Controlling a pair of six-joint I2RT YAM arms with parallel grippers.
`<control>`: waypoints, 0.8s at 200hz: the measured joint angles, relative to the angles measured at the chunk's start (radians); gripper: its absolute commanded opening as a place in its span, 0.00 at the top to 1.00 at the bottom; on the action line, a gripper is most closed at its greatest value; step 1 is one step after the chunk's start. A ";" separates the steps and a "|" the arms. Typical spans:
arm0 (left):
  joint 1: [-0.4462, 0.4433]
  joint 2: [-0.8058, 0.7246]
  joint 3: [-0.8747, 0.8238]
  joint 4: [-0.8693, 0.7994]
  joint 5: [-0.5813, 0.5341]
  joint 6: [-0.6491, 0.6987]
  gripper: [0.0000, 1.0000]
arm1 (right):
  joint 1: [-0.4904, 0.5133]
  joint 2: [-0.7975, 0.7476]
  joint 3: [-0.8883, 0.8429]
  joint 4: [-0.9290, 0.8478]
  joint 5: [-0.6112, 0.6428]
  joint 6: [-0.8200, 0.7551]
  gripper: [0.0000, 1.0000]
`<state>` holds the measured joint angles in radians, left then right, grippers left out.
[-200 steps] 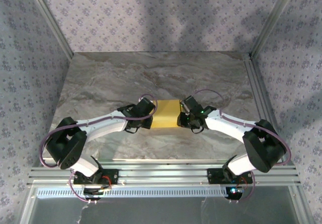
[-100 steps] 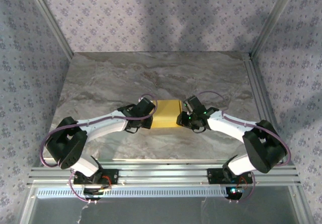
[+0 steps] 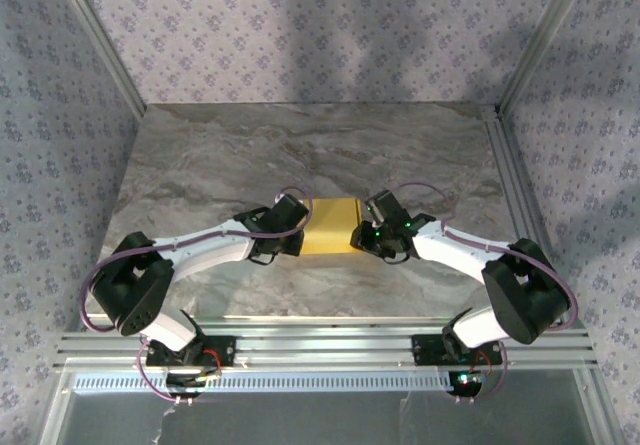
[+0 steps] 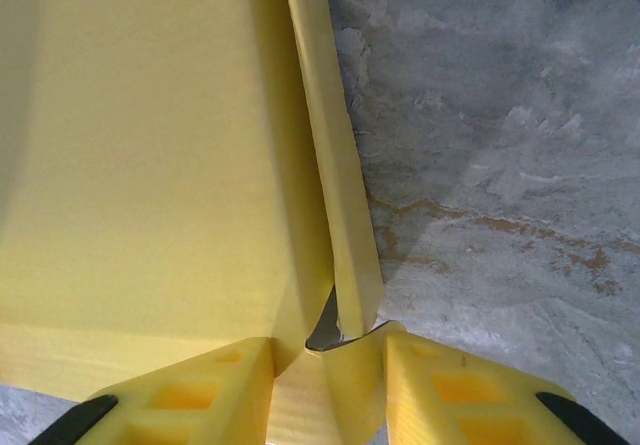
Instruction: Fold the paper box
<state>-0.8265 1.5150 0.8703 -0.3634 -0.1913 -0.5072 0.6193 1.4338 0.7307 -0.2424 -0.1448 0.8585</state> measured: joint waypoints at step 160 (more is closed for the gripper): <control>0.000 0.019 0.000 0.003 0.000 -0.018 0.67 | -0.011 -0.002 -0.017 0.024 -0.035 0.055 0.73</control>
<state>-0.8265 1.5345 0.8707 -0.3599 -0.1917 -0.5247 0.6083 1.4319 0.7139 -0.2184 -0.1795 0.9134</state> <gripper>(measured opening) 0.332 0.273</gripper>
